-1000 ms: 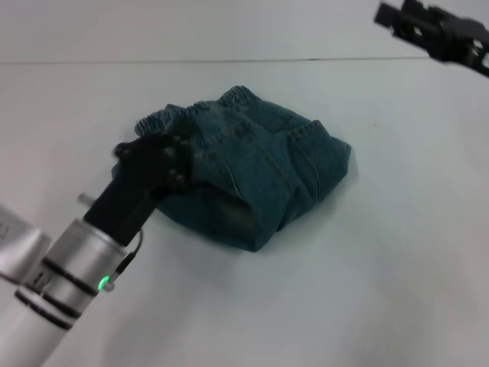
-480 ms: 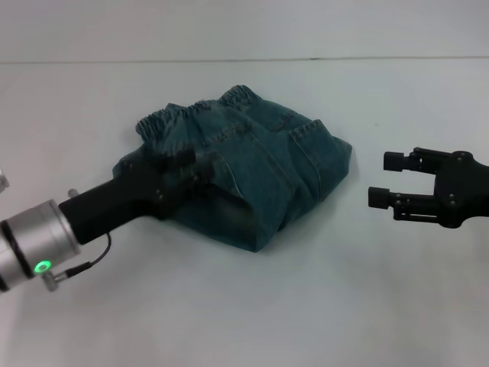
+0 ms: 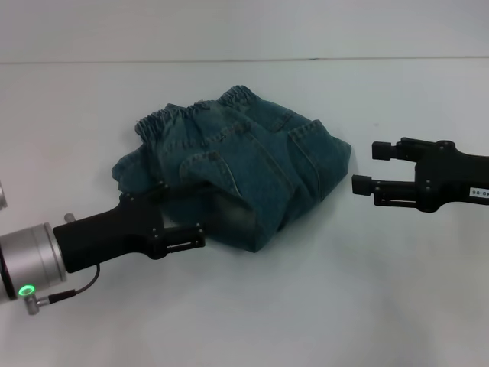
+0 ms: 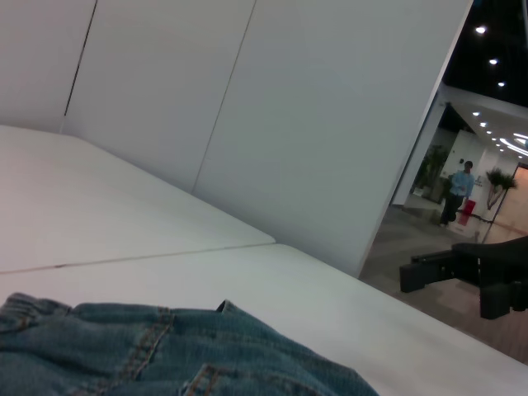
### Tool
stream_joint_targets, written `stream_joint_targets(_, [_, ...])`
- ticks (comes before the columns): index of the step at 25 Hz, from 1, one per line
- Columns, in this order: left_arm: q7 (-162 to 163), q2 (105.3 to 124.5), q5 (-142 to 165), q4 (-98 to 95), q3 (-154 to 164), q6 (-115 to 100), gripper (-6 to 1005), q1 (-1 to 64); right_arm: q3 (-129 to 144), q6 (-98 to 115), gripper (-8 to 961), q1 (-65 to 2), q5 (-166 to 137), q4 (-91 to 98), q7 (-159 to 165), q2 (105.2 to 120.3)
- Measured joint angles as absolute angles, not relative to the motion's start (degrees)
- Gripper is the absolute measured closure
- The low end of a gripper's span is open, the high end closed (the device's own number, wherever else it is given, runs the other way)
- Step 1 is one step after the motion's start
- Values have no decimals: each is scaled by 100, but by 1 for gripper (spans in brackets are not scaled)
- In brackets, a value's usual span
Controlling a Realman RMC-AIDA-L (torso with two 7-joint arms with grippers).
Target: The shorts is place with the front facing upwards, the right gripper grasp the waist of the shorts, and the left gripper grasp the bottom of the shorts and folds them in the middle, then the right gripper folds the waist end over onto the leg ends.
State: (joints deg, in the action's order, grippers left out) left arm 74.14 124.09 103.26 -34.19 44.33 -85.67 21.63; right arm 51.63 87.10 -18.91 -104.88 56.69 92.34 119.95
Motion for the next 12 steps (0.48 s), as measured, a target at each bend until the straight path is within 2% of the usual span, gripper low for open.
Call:
stream_joint_targets(7, [7415,12422,10312,-3445,4330,-8539,52,2083,5238,8570,101,-1890,-10493,5669,9238,11997])
stream_joint_targets(12, [7404,12420,10302,-3448,4240,-8537,50,2065,5312,8534,101,-1899,-10478,5669,9245,11997])
